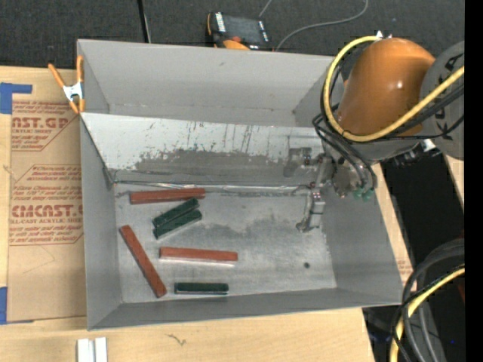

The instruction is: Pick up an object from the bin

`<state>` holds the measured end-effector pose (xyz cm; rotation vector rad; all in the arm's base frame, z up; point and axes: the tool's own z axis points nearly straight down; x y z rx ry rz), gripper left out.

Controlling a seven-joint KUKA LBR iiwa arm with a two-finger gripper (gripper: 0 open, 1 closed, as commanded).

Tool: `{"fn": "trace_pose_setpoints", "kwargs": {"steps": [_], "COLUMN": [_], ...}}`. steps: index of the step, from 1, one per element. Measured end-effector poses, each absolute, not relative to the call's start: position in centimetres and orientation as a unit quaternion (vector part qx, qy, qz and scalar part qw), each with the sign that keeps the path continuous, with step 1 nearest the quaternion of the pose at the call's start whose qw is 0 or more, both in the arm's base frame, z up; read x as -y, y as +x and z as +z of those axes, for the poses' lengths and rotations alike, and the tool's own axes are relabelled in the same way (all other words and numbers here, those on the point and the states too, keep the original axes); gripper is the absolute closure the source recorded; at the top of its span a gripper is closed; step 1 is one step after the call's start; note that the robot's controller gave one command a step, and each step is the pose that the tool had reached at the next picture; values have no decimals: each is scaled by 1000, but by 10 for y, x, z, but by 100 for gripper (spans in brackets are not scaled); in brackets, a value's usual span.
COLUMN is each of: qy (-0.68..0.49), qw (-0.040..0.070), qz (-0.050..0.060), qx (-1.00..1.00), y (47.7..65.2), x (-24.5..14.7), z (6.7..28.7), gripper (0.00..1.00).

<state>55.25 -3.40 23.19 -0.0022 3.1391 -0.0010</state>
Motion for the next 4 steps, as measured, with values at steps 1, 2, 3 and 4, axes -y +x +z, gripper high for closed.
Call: {"fn": "trace_pose_setpoints", "kwargs": {"steps": [1, 2, 3, 4], "qy": [184, 96, 97, 97], "qw": [-2, -3, 0, 5], "qz": [1, 0, 0, 1], "qx": [-983, -995, -995, -995], "y": [523, 520, 522, 549], "x": [-22, -75, -73, -83], "z": [176, 81, 84, 226], "gripper": [0, 0, 100, 100]}}
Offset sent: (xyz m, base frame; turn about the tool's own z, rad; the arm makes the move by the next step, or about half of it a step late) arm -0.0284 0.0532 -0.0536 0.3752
